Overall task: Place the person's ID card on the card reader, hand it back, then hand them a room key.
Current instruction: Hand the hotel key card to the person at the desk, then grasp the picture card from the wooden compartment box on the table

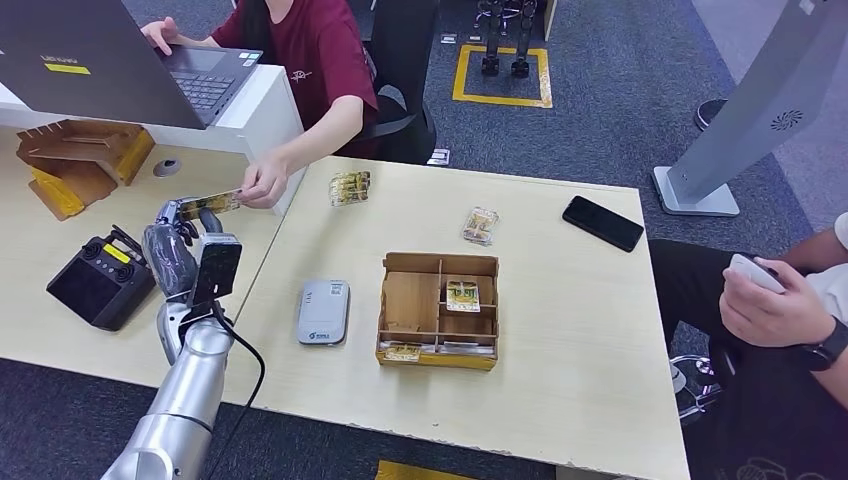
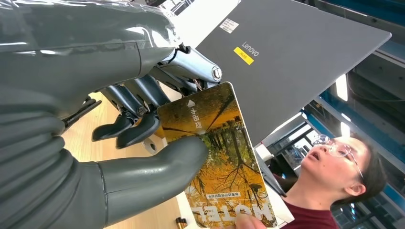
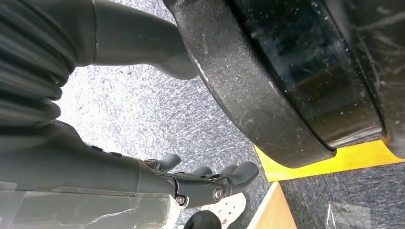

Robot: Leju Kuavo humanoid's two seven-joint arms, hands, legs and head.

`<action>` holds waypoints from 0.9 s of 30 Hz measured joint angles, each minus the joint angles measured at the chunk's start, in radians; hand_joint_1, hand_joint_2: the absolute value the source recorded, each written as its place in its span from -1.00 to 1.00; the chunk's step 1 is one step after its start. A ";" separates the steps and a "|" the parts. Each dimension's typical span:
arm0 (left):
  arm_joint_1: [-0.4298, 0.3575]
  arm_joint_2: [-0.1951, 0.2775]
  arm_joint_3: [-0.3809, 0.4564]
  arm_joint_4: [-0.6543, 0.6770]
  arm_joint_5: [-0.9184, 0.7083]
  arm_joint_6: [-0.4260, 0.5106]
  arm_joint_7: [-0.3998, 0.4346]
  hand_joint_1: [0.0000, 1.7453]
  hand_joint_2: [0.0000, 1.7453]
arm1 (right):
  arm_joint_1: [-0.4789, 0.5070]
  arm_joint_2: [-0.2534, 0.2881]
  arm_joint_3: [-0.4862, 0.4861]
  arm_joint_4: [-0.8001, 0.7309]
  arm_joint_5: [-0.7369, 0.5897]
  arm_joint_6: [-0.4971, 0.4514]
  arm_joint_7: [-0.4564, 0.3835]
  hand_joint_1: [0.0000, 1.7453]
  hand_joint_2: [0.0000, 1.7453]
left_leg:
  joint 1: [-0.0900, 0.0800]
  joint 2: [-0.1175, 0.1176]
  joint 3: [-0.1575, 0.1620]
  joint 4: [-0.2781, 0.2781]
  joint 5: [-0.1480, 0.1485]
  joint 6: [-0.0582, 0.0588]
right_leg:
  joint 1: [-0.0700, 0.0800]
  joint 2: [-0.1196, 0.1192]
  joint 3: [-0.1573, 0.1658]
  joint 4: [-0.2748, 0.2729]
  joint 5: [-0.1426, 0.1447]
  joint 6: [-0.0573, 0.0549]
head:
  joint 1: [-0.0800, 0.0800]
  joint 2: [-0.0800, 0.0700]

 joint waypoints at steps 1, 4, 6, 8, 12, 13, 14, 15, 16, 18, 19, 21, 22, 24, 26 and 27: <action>0.000 0.000 0.000 0.001 0.001 0.000 -0.002 -1.00 1.00 | 0.000 0.000 0.000 0.000 0.000 0.000 0.000 -1.00 -1.00 | 0.000 0.000 0.000 0.000 0.000 0.000 | 0.000 0.000 0.000 0.000 0.000 0.000 | 0.000 0.000; 0.000 0.000 0.000 0.004 0.021 -0.004 -0.007 -1.00 1.00 | 0.000 -0.001 0.000 0.000 0.000 0.000 0.000 -1.00 -1.00 | 0.000 0.000 0.000 0.000 0.000 0.000 | 0.000 0.000 0.000 0.000 0.000 0.000 | 0.000 0.000; 0.000 0.000 0.000 0.005 0.059 -0.018 -0.004 -1.00 1.00 | 0.000 -0.002 0.000 0.000 0.000 -0.001 0.001 -1.00 -1.00 | 0.000 0.000 0.000 0.000 0.000 0.000 | 0.000 0.000 0.000 0.000 0.000 0.000 | 0.000 0.000; 0.000 -0.002 0.000 0.005 0.106 -0.046 0.008 -1.00 1.00 | 0.001 -0.003 0.000 0.000 -0.002 -0.005 0.006 -1.00 -1.00 | 0.000 0.000 0.000 0.000 0.000 0.000 | 0.000 0.000 0.000 0.000 0.000 0.000 | 0.000 0.000; 0.003 -0.010 -0.004 -0.003 0.181 -0.125 0.069 -1.00 1.00 | 0.004 -0.003 -0.001 0.000 -0.012 -0.021 0.020 -1.00 -1.00 | 0.000 0.000 0.000 0.000 0.000 0.000 | 0.000 0.000 0.000 0.000 0.000 0.000 | 0.000 0.000; 0.008 -0.011 -0.008 -0.013 0.197 -0.155 0.082 -1.00 1.00 | 0.005 -0.003 -0.001 0.000 -0.016 -0.025 0.022 -1.00 -1.00 | 0.000 0.000 0.000 0.000 0.000 0.000 | 0.000 0.000 0.000 0.000 0.000 0.000 | 0.000 0.000; 0.017 -0.011 -0.016 -0.030 0.212 -0.185 0.091 -1.00 1.00 | 0.007 -0.003 -0.001 0.000 -0.019 -0.030 0.022 -1.00 -1.00 | 0.000 0.000 0.000 0.000 0.000 0.000 | 0.000 0.000 0.000 0.000 0.000 0.000 | 0.000 0.000; 0.030 -0.011 -0.025 -0.052 0.223 -0.209 0.094 -1.00 1.00 | 0.009 -0.004 -0.002 0.001 -0.024 -0.034 0.021 -1.00 -1.00 | 0.000 0.000 0.000 0.000 0.000 0.000 | 0.000 0.000 0.000 0.000 0.000 0.000 | 0.000 0.000; 0.046 -0.009 -0.037 -0.079 0.228 -0.229 0.096 -1.00 1.00 | 0.011 -0.004 -0.002 0.002 -0.028 -0.037 0.019 -1.00 -1.00 | 0.000 0.000 0.000 0.000 0.000 0.000 | 0.000 0.001 0.000 0.000 0.000 0.000 | 0.000 0.000; 0.092 0.002 -0.072 -0.149 0.215 -0.260 0.098 -1.00 1.00 | 0.014 -0.004 -0.004 0.005 -0.038 -0.043 0.014 -1.00 -1.00 | 0.000 0.000 0.000 0.000 -0.001 0.000 | 0.000 0.001 0.000 0.000 0.000 0.000 | 0.000 0.000; 0.118 0.009 -0.093 -0.188 0.201 -0.273 0.098 -1.00 1.00 | 0.016 -0.005 -0.005 0.007 -0.043 -0.047 0.010 -1.00 -1.00 | 0.000 0.001 0.000 0.000 -0.001 0.000 | 0.000 0.001 0.000 0.000 0.000 0.000 | 0.000 0.000; 0.175 0.025 -0.140 -0.268 0.174 -0.298 0.099 -1.00 1.00 | 0.018 -0.005 -0.008 0.014 -0.055 -0.057 0.002 -1.00 -1.00 | 0.000 0.001 0.000 0.000 -0.001 0.000 | 0.000 0.001 0.000 0.000 -0.001 0.000 | 0.000 0.000; 0.205 0.034 -0.166 -0.308 0.156 -0.310 0.100 -1.00 1.00 | 0.018 -0.005 -0.010 0.018 -0.062 -0.063 -0.002 -1.00 -1.00 | 0.000 0.001 -0.001 0.000 -0.001 0.000 | 0.000 0.001 -0.001 0.000 -0.001 0.000 | 0.000 0.000; 0.268 0.053 -0.220 -0.383 0.094 -0.315 0.100 -1.00 1.00 | 0.018 -0.005 -0.015 0.028 -0.074 -0.076 -0.010 -1.00 -1.00 | 0.000 0.001 -0.001 0.000 -0.002 0.000 | 0.000 0.001 -0.001 0.000 -0.001 0.000 | 0.000 0.000; 0.333 0.070 -0.279 -0.446 -0.006 -0.289 0.101 -1.00 1.00 | 0.017 -0.004 -0.021 0.042 -0.087 -0.091 -0.017 -1.00 -1.00 | 0.000 0.001 -0.001 0.000 -0.002 0.001 | 0.000 0.001 -0.001 -0.001 -0.001 0.000 | 0.000 0.000; 0.364 0.078 -0.311 -0.472 -0.058 -0.269 0.103 -1.00 1.00 | 0.017 -0.004 -0.025 0.050 -0.092 -0.100 -0.021 -1.00 -1.00 | 0.000 0.001 -0.001 0.000 -0.002 0.001 | 0.000 0.001 -0.001 -0.001 -0.001 0.000 | 0.000 0.000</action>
